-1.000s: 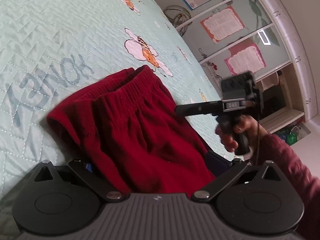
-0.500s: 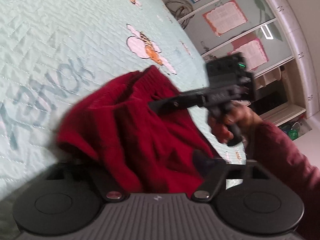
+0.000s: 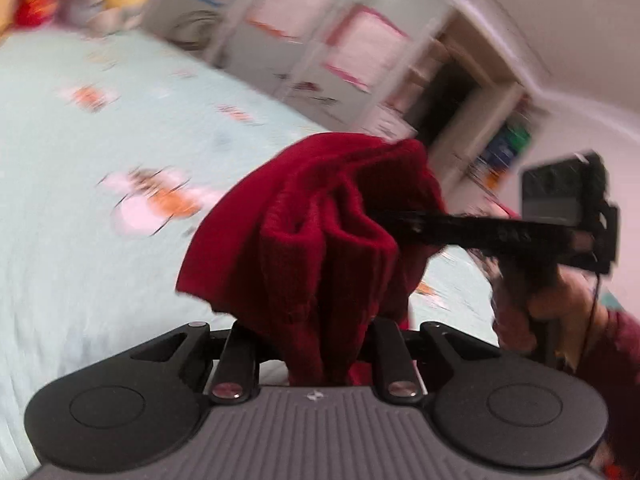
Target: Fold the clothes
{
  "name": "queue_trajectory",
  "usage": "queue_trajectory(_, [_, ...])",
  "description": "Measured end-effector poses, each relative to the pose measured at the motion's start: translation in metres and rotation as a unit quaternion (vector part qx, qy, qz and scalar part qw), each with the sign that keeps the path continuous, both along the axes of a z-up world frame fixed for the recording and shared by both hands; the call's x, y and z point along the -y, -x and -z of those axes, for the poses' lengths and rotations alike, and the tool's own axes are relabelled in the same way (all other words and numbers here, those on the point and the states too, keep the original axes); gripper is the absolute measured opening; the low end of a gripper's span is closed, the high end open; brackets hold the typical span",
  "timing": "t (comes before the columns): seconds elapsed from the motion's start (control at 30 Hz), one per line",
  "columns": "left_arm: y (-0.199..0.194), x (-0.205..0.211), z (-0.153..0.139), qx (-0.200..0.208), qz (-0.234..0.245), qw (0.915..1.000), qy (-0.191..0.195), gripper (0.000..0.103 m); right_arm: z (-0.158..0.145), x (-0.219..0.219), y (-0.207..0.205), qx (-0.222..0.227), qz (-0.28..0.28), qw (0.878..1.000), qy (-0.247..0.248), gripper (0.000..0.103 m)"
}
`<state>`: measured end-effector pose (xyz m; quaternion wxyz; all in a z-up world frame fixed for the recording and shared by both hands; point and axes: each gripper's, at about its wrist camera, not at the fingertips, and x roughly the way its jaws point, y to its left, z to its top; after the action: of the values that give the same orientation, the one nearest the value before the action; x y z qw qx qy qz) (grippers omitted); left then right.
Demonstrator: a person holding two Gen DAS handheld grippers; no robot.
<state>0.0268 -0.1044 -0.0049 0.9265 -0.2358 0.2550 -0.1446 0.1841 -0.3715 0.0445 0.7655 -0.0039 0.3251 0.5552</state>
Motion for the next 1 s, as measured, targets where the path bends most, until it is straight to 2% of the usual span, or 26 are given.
queue_trajectory(0.07, [-0.001,0.006,-0.033,0.016,0.026,0.9982,-0.051,0.018,-0.019,0.029,0.023,0.02,0.063,0.997,-0.034,0.024])
queue_trajectory(0.13, [0.004,0.018,-0.065,0.038,0.046,0.9926,-0.105,0.018,-0.036,0.056,0.047,0.036,0.121,0.989,-0.07,0.024])
queue_trajectory(0.27, [0.025,0.039,-0.122,0.084,0.07,0.9733,-0.202,0.018,-0.064,0.09,0.09,0.057,0.196,0.969,-0.14,0.023])
queue_trajectory(0.4, [0.051,0.047,-0.151,0.113,0.076,0.9549,-0.264,0.018,-0.079,0.103,0.13,0.07,0.24,0.949,-0.192,0.023])
queue_trajectory(0.5, [0.069,0.045,-0.161,0.116,0.079,0.9453,-0.294,0.018,-0.08,0.098,0.153,0.067,0.253,0.941,-0.214,0.023])
queue_trajectory(0.57, [0.079,0.042,-0.163,0.112,0.079,0.9418,-0.307,0.018,-0.08,0.094,0.166,0.067,0.258,0.939,-0.219,0.023])
queue_trajectory(1.0, [0.126,0.052,-0.174,0.119,0.051,0.9155,-0.381,0.02,-0.087,0.08,0.223,0.061,0.252,0.939,-0.227,0.023])
